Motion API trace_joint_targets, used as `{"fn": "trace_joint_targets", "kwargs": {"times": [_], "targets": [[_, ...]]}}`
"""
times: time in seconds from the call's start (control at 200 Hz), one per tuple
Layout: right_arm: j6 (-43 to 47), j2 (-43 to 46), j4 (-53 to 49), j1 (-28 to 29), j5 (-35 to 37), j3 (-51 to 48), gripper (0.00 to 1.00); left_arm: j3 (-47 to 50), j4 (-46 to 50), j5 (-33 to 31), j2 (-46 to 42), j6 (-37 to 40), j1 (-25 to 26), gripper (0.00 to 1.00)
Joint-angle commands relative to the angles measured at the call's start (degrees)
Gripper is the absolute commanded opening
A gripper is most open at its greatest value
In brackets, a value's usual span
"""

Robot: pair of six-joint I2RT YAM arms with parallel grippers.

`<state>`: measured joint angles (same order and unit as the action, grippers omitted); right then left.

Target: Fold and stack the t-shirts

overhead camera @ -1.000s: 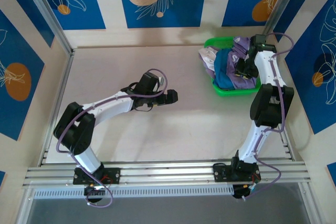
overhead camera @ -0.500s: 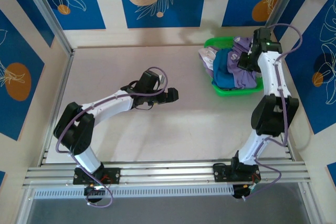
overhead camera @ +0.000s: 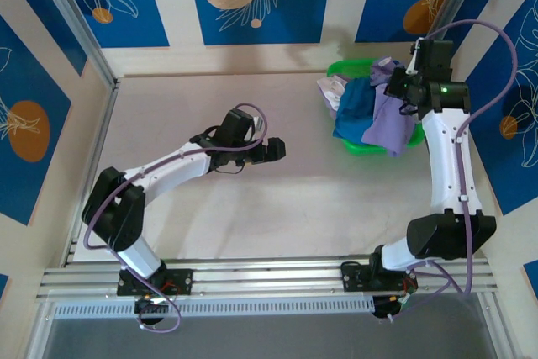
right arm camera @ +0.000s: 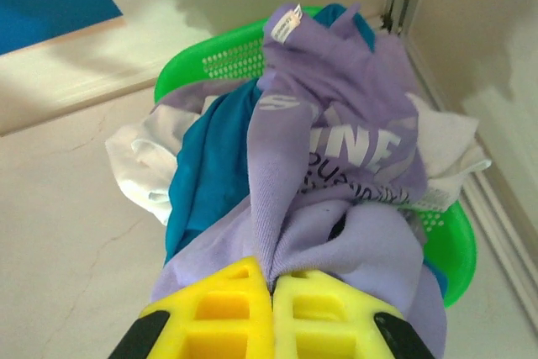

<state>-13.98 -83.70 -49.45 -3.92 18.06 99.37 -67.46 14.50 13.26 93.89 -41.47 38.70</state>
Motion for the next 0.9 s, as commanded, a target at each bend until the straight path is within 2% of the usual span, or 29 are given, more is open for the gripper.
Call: {"fn": "trace_joint_targets", "kwargs": {"times": [0.0, 0.255, 0.595, 0.735, 0.895], "targets": [[2.3, -1.2, 1.4, 0.2, 2.6, 5.9, 0.00, -1.5, 1.5, 0.3, -1.8, 0.8, 0.1, 0.99], [2.6, -0.5, -1.6, 3.6, 2.3, 16.6, 0.00, -2.3, 1.5, 1.5, -2.5, 0.6, -0.7, 0.99], [6.4, 6.8, 1.6, 12.7, 3.3, 21.2, 0.00, -2.3, 4.9, 3.0, -6.5, 1.8, -7.4, 0.99], [6.4, 7.7, 1.3, 15.1, 0.9, 26.0, 0.00, -2.3, 6.6, 3.8, -8.7, 2.5, -10.4, 0.99], [3.2, 6.4, -3.8, 23.2, -1.7, 29.7, 0.00, -1.4, 9.2, 4.0, -12.2, 3.7, -14.2, 0.99]]}}
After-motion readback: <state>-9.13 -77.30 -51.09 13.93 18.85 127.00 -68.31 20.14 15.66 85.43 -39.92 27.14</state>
